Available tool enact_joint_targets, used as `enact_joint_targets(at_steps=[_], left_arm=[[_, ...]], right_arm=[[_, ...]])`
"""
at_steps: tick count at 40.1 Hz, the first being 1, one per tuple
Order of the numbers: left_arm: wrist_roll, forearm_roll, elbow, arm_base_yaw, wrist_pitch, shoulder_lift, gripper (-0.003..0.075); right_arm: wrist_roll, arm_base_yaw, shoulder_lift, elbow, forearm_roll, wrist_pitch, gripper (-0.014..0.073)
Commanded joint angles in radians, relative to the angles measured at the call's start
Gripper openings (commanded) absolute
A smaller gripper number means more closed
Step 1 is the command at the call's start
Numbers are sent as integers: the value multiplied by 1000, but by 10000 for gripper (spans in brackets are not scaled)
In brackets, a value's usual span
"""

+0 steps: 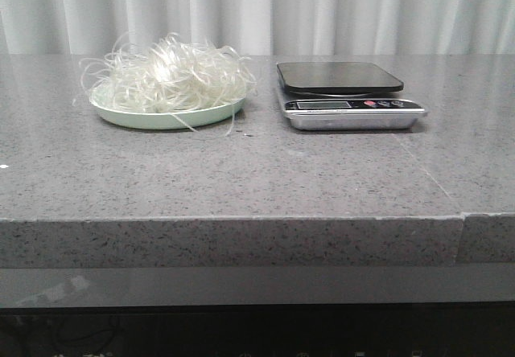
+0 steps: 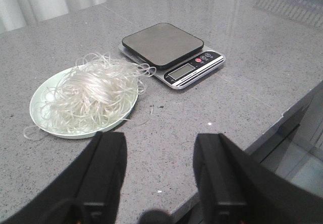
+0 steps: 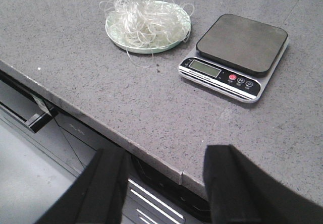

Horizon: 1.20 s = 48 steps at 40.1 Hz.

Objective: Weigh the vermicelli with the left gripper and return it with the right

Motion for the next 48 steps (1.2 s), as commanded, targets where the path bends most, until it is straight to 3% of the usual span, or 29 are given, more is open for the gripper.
enact_joint_targets(at_steps=[1, 16, 48], left_arm=[[-6, -4, -24, -5, -76, 0, 390], [-6, -4, -24, -5, -76, 0, 150], [-6, -4, -12, 5, -76, -7, 155]], right_arm=[[-4, -5, 6, -22, -16, -51, 461], [-4, -5, 6, -22, -16, -51, 163], [-4, -5, 6, -22, -16, -55, 164]])
